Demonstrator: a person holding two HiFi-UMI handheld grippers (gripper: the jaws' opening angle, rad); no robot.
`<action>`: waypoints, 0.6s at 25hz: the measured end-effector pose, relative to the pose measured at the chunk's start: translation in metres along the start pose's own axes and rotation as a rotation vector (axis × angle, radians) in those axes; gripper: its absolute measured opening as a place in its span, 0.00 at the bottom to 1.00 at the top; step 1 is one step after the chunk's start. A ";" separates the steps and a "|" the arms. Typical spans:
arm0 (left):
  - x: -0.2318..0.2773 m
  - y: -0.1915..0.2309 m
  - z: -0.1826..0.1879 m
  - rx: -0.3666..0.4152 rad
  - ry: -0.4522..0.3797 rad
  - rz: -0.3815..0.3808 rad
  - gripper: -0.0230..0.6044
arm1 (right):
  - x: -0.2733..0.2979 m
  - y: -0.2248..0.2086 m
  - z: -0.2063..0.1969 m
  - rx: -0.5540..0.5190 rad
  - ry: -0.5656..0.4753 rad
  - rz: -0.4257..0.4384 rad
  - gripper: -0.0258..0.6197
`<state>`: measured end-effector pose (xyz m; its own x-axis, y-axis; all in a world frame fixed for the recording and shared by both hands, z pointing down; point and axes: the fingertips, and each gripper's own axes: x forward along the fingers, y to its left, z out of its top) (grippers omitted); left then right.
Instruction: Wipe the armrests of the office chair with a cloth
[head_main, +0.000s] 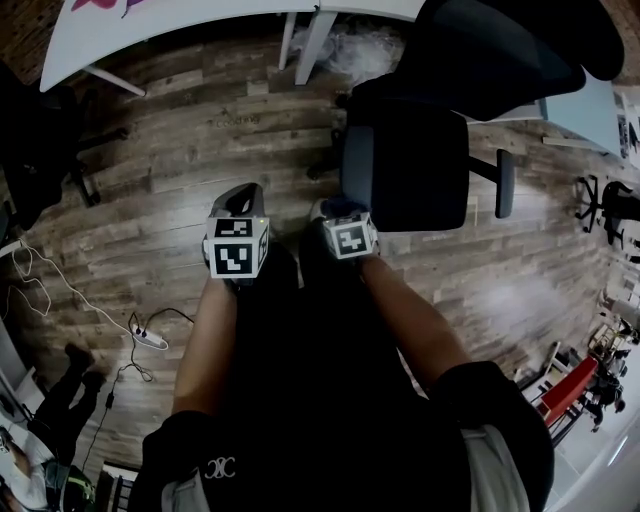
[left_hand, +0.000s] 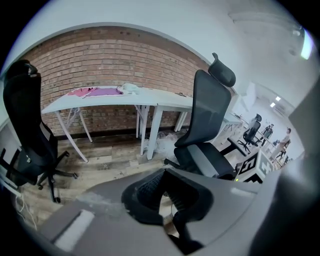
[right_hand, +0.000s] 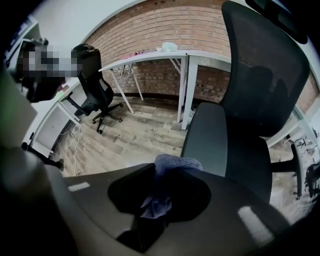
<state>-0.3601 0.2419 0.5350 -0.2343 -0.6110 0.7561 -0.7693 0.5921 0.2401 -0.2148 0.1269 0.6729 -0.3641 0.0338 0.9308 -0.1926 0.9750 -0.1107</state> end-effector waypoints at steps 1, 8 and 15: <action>0.000 -0.001 -0.001 -0.004 0.002 0.004 0.05 | 0.001 -0.002 0.002 -0.015 0.002 0.004 0.17; 0.000 -0.013 -0.009 -0.035 0.019 0.021 0.05 | 0.009 -0.006 0.033 -0.128 -0.031 0.047 0.17; 0.001 -0.025 -0.012 -0.043 0.028 0.064 0.05 | 0.019 -0.028 0.089 -0.239 -0.077 0.049 0.17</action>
<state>-0.3336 0.2325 0.5375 -0.2655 -0.5564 0.7874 -0.7269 0.6520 0.2157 -0.2972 0.0811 0.6624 -0.4377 0.0739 0.8961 0.0440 0.9972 -0.0608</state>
